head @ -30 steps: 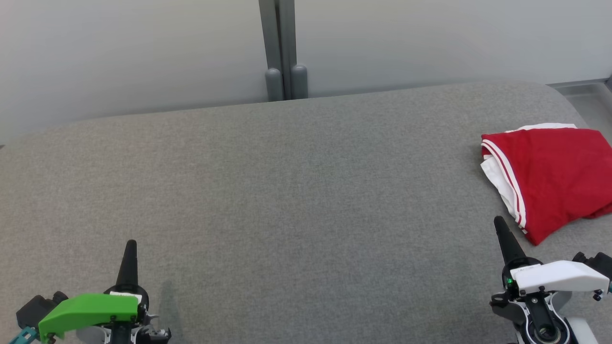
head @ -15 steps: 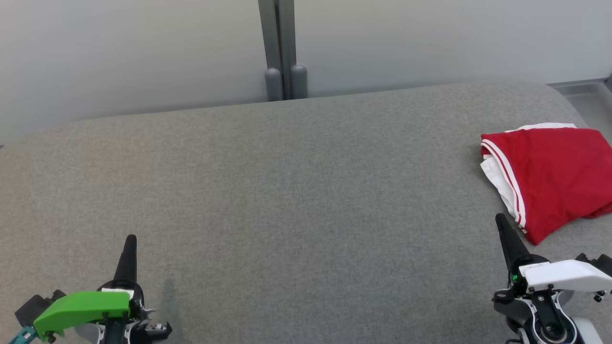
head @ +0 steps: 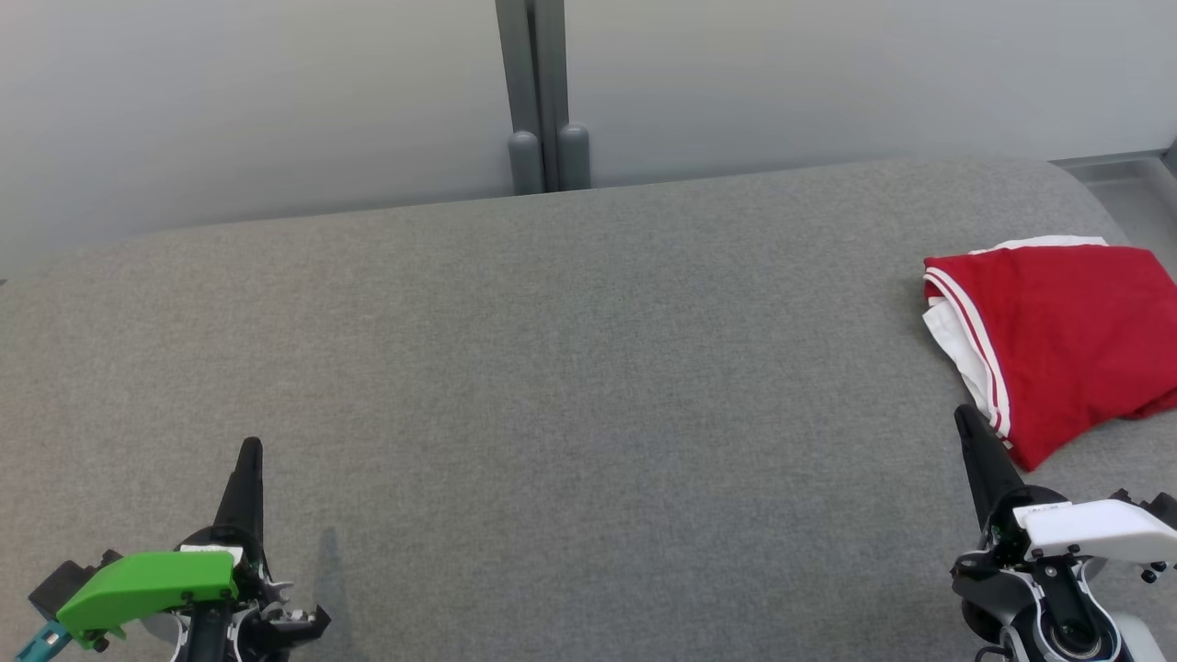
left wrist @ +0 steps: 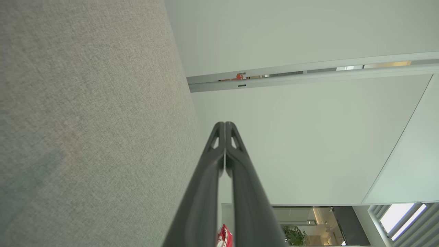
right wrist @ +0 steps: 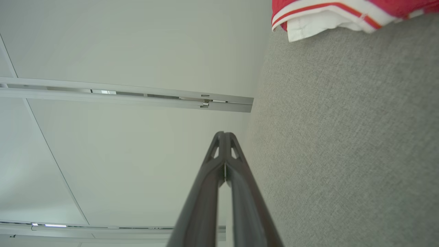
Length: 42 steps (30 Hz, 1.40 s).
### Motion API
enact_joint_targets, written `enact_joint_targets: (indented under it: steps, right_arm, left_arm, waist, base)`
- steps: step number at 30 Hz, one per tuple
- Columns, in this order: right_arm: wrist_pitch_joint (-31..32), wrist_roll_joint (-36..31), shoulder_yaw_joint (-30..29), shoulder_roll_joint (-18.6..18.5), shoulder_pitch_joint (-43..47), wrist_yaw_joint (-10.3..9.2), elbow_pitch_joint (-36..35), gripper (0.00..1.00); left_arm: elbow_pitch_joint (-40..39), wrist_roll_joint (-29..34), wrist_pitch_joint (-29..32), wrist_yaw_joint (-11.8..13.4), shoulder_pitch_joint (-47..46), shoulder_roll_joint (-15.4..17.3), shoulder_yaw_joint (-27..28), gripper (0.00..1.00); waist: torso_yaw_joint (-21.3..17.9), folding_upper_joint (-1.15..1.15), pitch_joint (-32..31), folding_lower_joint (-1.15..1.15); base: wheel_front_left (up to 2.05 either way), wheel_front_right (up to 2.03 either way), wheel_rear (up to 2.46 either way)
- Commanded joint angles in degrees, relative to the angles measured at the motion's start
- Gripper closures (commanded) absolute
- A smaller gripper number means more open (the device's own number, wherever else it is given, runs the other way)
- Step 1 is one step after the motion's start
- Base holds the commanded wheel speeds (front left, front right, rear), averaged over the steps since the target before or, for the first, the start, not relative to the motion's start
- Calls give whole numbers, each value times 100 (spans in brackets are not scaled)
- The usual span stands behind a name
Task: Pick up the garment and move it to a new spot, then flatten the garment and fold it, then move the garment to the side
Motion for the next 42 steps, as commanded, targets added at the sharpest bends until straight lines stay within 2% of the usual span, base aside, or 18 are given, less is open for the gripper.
enact_joint_targets:
  steps: [1, 12, 42]
  right_arm:
    - [45, 129, -20, -33, 42, -3, -59, 100]
    - [154, 547, -44, -37, 67, -4, -122, 100]
    - [154, 542, -42, -36, 67, -3, -120, 100]
  left_arm:
    - [-38, -137, 30, -16, -89, 41, 31, 100]
    - [-66, -551, 139, -18, -136, 44, 52, 100]
    - [-63, -542, 142, -18, -122, 43, 50, 100]
  waist:
    - [-1, 0, 0, 0]
    - [-5, 0, 2, 0]
    - [-6, 0, 2, 0]
  base:
    - [0, 0, 0]
    - [0, 0, 0]
    - [0, 0, 0]
